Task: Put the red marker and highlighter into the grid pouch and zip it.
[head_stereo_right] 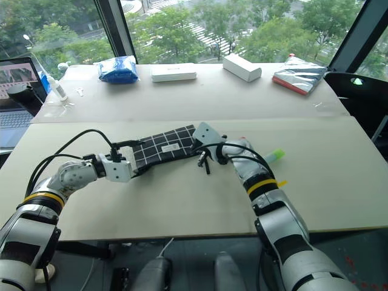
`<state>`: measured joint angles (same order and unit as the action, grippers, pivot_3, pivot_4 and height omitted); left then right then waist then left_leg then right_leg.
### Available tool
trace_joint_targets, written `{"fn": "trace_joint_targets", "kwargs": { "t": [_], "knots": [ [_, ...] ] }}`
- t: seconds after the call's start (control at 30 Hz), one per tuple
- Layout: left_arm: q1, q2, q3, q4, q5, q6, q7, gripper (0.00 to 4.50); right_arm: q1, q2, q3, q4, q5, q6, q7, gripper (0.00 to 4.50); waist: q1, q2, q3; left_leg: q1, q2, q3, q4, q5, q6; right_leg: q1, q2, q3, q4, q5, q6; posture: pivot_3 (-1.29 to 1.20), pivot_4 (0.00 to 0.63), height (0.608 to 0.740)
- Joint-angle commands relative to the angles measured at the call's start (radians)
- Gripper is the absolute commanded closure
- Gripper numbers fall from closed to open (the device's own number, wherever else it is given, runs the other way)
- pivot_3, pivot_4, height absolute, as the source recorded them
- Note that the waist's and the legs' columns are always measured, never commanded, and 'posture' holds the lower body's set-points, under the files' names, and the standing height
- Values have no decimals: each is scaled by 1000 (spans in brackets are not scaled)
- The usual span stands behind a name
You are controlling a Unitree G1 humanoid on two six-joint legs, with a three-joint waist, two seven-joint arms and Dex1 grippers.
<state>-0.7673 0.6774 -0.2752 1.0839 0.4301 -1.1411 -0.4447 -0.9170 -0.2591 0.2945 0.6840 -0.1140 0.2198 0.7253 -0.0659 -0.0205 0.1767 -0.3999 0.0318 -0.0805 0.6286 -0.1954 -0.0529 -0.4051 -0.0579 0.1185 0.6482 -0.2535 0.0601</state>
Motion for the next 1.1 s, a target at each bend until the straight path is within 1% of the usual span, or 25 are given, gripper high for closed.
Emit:
{"fn": "trace_joint_targets", "kwargs": {
  "t": [0.03, 0.17, 0.33, 0.47, 0.5, 0.67, 0.77, 0.8, 0.87, 0.93, 0.97, 1.0, 1.03, 1.1],
  "knots": [
    [-7, -8, -21, 8, 6, -22, -2, 0, 12, -7, -22, -20, 3, 11, -5, 4443, 0, 0, 0, 0, 0, 0, 0, 0, 0, 0, 0, 0, 0, 0, 0, 0, 150, 740],
    [-6, -18, -24, 12, -11, -27, -12, 1050, 11, -10, -22, -19, 2, 12, -3, 4500, 0, 0, 0, 0, 0, 0, 0, 0, 0, 0, 0, 0, 0, 0, 0, 0, 150, 740],
    [-1, -20, -21, 21, -30, -30, -27, 3053, 6, -14, -24, -12, 1, 9, -4, 4500, -1, 0, 0, -1, 0, 0, 0, 0, 0, -1, 0, 0, 0, 0, 0, 0, 150, 740],
    [3, -24, -14, 23, -53, -27, -39, 4399, 4, -16, -23, -6, -1, 5, -2, 4500, -1, 0, 0, 0, 0, 0, 0, 0, 0, 0, 0, 0, 0, 0, 0, 0, 150, 740],
    [3, -26, -12, 23, -61, -26, -42, 4475, 3, -17, -23, -4, -1, 4, -2, 4500, -1, 0, 0, 0, 0, 0, 0, 0, 0, 0, 0, 0, 0, 0, 0, 0, 150, 740],
    [8, -35, -10, 18, -91, -23, -69, 4475, 5, -18, -24, -10, 7, 9, 18, 4500, -1, 0, 0, -1, 0, 0, 0, 0, 0, 0, 0, 0, 0, 0, 0, 0, 150, 740],
    [21, -52, 4, 14, -154, 11, -131, 4475, 12, -19, -41, -33, 38, 27, 59, 4500, -1, 0, 0, -1, 0, 0, 0, 0, 0, 0, 0, 0, 0, 0, 0, 0, 150, 740],
    [29, -64, 19, 3, -206, 43, -180, 4500, 10, -17, -75, -66, 91, 65, 96, 4028, -1, 0, 0, -1, 0, 0, 0, 0, 0, 0, 0, 0, 0, 0, 0, 0, 150, 740],
    [45, -81, 49, -24, -294, 111, -262, 4500, -29, -4, -189, -108, 213, 171, 110, 3401, -1, 0, 0, -1, 0, 0, 0, 0, 0, 0, 0, 0, 0, 0, 0, 0, 150, 740],
    [58, -88, 70, -48, -332, 148, -296, 4500, -62, -5, -265, -137, 291, 249, 110, 2737, -1, 0, 0, -2, 0, 0, 0, 0, 0, -1, 0, 0, 0, 0, 0, 0, 150, 740],
    [69, -94, 82, -65, -353, 167, -309, 4500, -83, -10, -314, -178, 356, 313, 122, 2384, -2, 0, 1, -2, 0, 0, 0, 0, 0, -1, 0, 0, 0, 0, 0, 0, 150, 740],
    [77, -98, 92, -79, -370, 182, -321, 4500, -97, -13, -347, -209, 401, 361, 129, 1944, -3, 0, 1, -2, 0, 0, 0, 0, 0, -1, 0, 0, 0, 0, 0, 0, 150, 740],
    [90, -106, 107, -102, -394, 207, -327, 4500, -114, -32, -386, -264, 463, 418, 153, 1680, -3, 0, 1, -2, 0, 0, 0, 0, 0, -1, 0, 0, 0, 0, 0, 0, 150, 740],
    [112, -119, 130, -146, -433, 255, -339, 4500, -130, -70, -429, -331, 526, 484, 171, 1680, -3, 1, 1, -3, 0, -1, 0, 0, 0, -2, 0, -1, 0, 0, 0, 0, 150, 740]
  ]
}}
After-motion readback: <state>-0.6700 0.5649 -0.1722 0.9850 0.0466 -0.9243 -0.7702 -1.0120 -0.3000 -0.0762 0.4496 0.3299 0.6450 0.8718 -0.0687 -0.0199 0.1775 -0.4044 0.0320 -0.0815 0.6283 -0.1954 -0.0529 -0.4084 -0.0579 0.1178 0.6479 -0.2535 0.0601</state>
